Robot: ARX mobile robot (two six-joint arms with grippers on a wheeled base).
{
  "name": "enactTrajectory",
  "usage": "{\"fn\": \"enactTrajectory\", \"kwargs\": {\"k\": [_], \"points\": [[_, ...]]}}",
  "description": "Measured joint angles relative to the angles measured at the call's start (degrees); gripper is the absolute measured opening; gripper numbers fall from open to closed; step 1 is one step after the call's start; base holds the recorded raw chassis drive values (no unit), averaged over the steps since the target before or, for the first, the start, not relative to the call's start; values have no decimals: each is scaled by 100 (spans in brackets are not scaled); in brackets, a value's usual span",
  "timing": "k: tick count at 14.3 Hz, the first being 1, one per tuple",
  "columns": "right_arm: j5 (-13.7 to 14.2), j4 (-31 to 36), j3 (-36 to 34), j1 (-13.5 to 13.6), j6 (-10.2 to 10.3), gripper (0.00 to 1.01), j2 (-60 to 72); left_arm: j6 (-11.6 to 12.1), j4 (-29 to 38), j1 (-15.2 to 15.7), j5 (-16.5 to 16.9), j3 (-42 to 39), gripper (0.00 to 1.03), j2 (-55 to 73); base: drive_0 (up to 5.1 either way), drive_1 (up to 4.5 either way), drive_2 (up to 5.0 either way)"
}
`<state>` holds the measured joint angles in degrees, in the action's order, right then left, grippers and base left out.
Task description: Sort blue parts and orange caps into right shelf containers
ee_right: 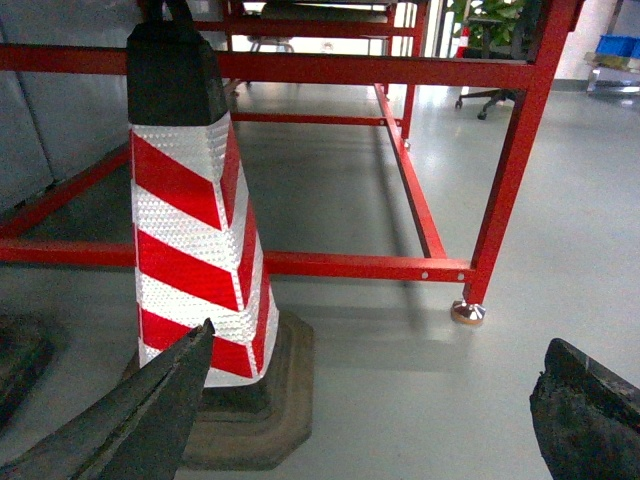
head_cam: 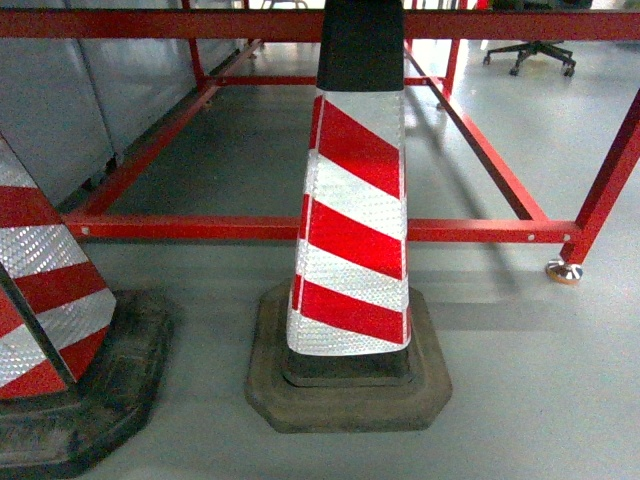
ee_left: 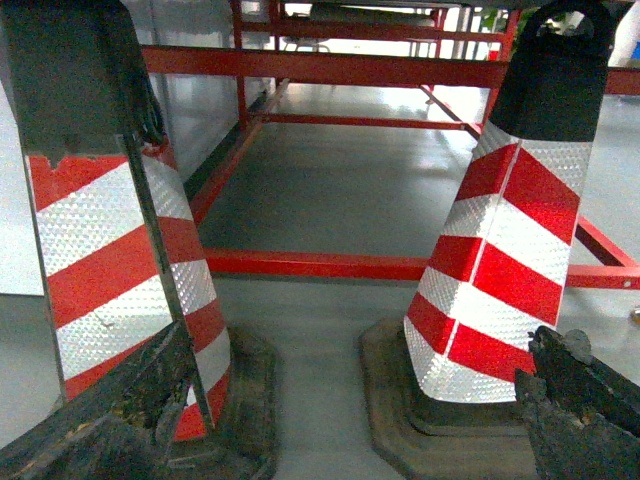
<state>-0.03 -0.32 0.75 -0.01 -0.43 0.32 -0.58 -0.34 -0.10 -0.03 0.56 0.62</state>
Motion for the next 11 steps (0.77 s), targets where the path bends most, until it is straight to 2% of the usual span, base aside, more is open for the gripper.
{"fn": "enactTrajectory", "kwargs": {"k": [11], "points": [[2,4,0,0,39,98,0,0,9,0,2,0,98,0,0,0,0]]}}
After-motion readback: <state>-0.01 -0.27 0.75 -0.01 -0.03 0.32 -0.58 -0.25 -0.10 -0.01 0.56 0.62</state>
